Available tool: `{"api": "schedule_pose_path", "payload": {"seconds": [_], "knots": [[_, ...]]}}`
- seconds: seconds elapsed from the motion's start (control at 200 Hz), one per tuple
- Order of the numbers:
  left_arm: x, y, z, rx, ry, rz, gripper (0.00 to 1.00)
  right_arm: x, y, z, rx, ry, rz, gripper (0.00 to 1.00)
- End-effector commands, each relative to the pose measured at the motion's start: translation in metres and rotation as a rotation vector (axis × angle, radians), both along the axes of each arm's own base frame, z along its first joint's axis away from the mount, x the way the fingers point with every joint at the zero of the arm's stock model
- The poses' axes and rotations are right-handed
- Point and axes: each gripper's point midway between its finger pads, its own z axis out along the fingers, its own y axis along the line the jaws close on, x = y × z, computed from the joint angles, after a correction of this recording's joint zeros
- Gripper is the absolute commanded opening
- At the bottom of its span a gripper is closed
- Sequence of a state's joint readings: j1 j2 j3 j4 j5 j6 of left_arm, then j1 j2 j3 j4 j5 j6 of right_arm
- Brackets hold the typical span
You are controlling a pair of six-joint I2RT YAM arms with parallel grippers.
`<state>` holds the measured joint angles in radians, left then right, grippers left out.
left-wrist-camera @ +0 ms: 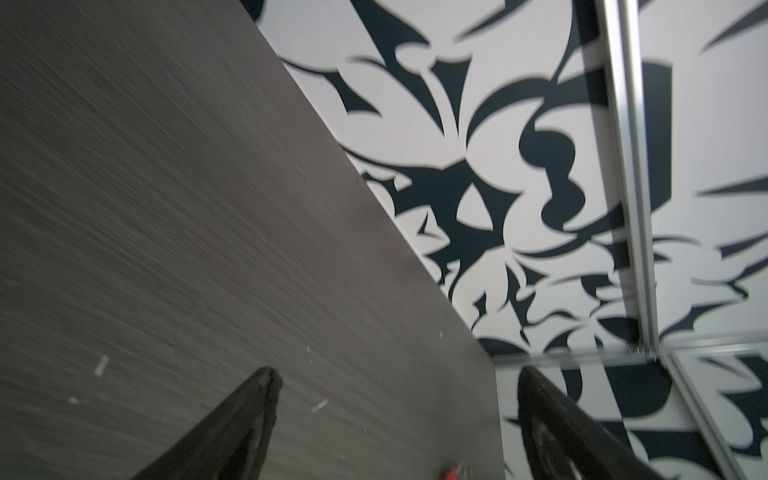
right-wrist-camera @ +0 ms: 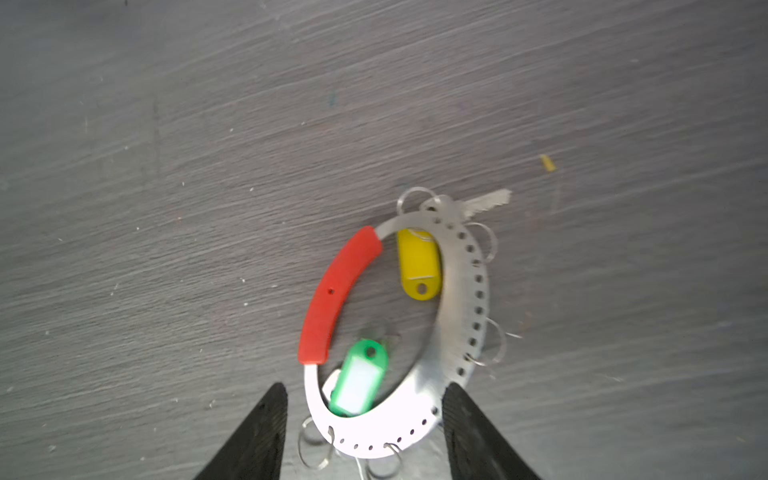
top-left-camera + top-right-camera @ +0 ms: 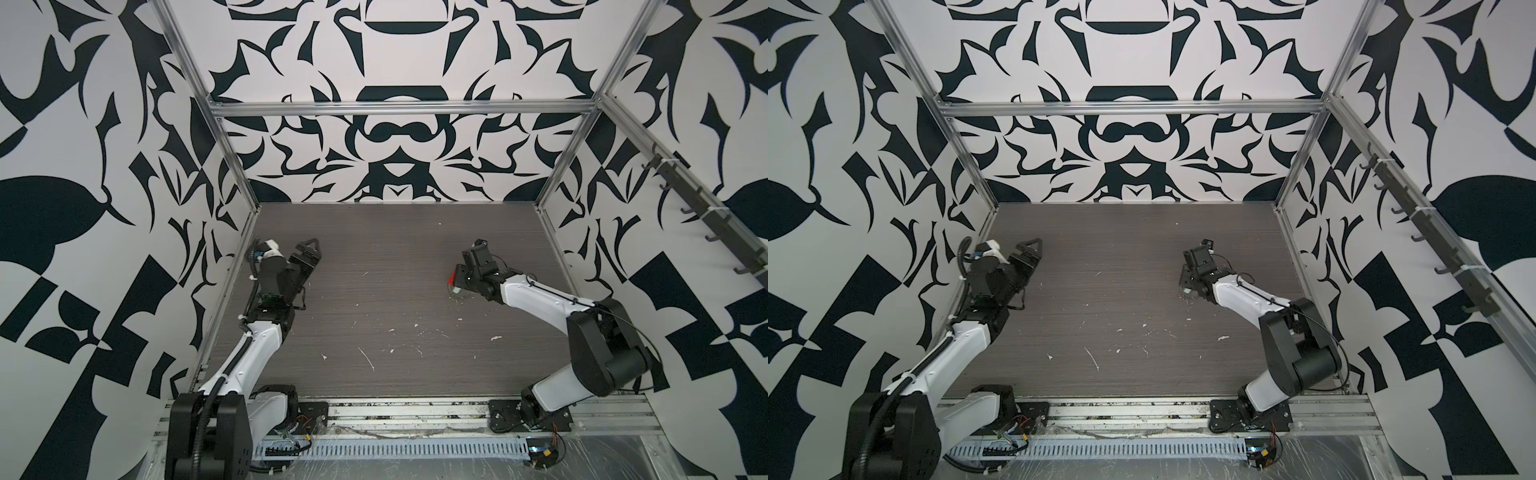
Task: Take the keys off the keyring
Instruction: 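Reach the right gripper down to the red grip of the metal keyring, then grasp the red grip with the right gripper and lift while the left arm approaches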
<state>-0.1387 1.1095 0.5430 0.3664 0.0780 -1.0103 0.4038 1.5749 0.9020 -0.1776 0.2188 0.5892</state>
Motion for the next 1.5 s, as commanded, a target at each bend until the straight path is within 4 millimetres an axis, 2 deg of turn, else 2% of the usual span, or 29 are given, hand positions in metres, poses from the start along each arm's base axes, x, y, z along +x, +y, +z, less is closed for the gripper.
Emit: {"api": "schedule_pose_path", "payload": {"seconds": [0.0, 0.13, 0.255, 0.37, 0.69, 0.935, 1.01, 1.26, 1.495], "knots": [[-0.009, -0.037, -0.011, 0.056, 0.030, -0.125, 0.95, 0.015, 0.000, 0.013, -0.022, -0.037, -0.069, 0.62], [-0.015, -0.056, -0.034, 0.106, 0.087, -0.179, 0.98, 0.025, 0.002, 0.003, -0.054, -0.015, -0.111, 0.62], [-0.017, -0.062, -0.054, 0.096, 0.143, -0.206, 0.97, 0.030, 0.002, -0.011, -0.087, 0.029, -0.147, 0.58], [-0.018, -0.066, -0.062, 0.092, 0.165, -0.229, 0.95, 0.035, 0.007, -0.021, -0.096, 0.053, -0.151, 0.55], [-0.021, -0.070, -0.048, 0.090, 0.107, -0.262, 0.95, 0.047, 0.013, -0.034, -0.133, 0.088, -0.169, 0.51], [-0.023, -0.072, -0.047, 0.092, 0.103, -0.272, 0.94, 0.049, 0.016, -0.051, -0.157, 0.142, -0.164, 0.40], [-0.023, -0.071, -0.047, 0.091, 0.103, -0.273, 0.94, 0.049, 0.019, -0.053, -0.141, 0.146, -0.155, 0.32], [-0.026, -0.073, -0.043, 0.087, 0.097, -0.284, 0.94, 0.049, 0.032, -0.045, -0.081, 0.126, -0.084, 0.15], [-0.032, -0.077, -0.039, 0.061, 0.096, -0.309, 0.95, 0.044, 0.041, -0.008, 0.003, 0.001, 0.017, 0.09]]}}
